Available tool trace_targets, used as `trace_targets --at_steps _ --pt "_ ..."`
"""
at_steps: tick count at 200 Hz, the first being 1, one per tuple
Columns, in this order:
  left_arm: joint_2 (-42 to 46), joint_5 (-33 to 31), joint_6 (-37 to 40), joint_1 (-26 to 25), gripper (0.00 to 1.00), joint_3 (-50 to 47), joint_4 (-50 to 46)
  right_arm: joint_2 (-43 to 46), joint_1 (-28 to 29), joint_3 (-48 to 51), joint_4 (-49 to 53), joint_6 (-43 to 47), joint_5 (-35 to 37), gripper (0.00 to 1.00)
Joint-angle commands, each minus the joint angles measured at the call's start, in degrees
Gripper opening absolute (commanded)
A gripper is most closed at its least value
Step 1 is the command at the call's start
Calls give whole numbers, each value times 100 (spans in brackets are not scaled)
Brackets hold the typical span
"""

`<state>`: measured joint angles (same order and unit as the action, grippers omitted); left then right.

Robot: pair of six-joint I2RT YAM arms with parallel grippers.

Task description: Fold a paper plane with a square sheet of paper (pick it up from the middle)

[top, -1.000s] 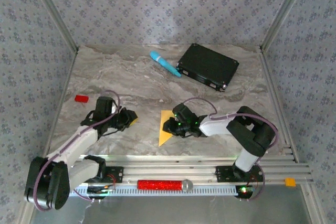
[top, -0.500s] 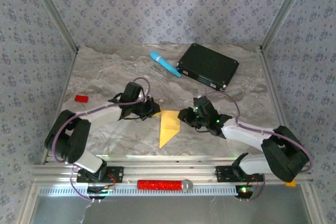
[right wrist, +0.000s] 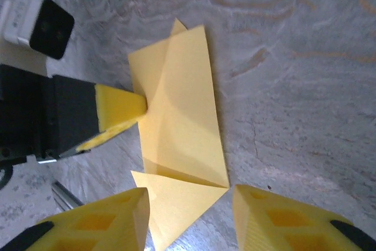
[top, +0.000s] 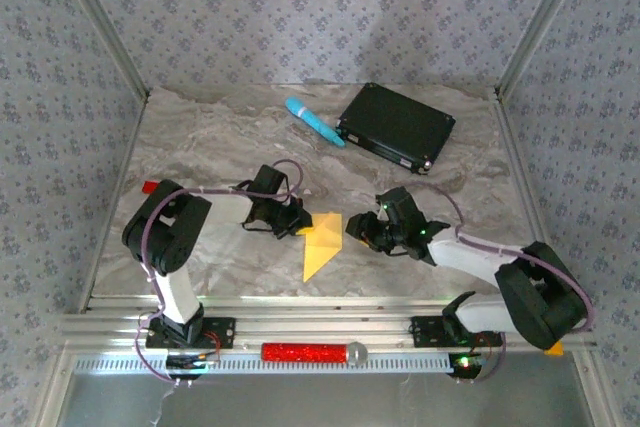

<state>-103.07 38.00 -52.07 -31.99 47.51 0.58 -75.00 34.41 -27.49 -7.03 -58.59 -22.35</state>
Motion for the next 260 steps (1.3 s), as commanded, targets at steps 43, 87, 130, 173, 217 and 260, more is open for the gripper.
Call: trace_targets --at_steps 43,87,130,173,217,260 --pt "-178 303 69 218 0 -399 619 -843 143 -462 -115 -15 -685 48" --pt "-214 376 99 263 0 -439 669 -1387 237 -711 -171 -186 -803 47" --pt "-207 416 136 291 0 -470 654 -1299 231 -674 -150 -262 -669 47" --pt "-268 466 192 307 0 -431 614 -1566 -3 -471 -1690 -533 -1428 42" --pt "-346 433 283 302 0 -365 485 -1902 -83 -875 -1399 -97 -1657 40" --pt "-354 384 294 301 0 -385 492 -2091 -293 -872 -1520 3 -1918 40"
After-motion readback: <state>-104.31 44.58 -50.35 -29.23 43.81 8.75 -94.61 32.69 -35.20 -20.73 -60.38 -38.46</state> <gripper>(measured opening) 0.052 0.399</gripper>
